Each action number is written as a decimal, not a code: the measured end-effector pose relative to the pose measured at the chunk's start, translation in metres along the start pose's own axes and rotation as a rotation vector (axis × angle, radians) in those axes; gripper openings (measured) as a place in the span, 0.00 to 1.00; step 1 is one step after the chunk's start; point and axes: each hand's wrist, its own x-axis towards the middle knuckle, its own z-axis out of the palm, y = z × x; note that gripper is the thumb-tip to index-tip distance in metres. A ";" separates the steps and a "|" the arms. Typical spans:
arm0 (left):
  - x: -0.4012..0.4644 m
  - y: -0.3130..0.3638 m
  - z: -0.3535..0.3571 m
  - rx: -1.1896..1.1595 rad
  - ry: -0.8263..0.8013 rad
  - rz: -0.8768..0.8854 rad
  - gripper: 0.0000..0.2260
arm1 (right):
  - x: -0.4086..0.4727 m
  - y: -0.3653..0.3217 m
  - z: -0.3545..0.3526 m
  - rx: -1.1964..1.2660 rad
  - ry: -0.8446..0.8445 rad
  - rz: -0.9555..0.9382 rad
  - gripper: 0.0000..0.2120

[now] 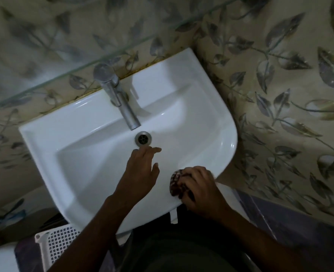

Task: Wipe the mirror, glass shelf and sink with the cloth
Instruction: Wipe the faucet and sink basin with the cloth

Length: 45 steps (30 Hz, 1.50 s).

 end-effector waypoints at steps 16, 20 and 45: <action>-0.128 -0.057 -0.037 0.071 0.430 -0.456 0.19 | 0.032 -0.104 0.065 0.249 -0.290 -0.413 0.12; -0.151 -0.071 -0.050 0.027 0.544 -0.524 0.19 | 0.034 -0.090 0.054 0.253 -0.327 -0.500 0.11; -0.187 -0.088 -0.064 -0.064 0.763 -0.689 0.12 | 0.138 -0.224 0.128 0.273 -0.166 -0.457 0.10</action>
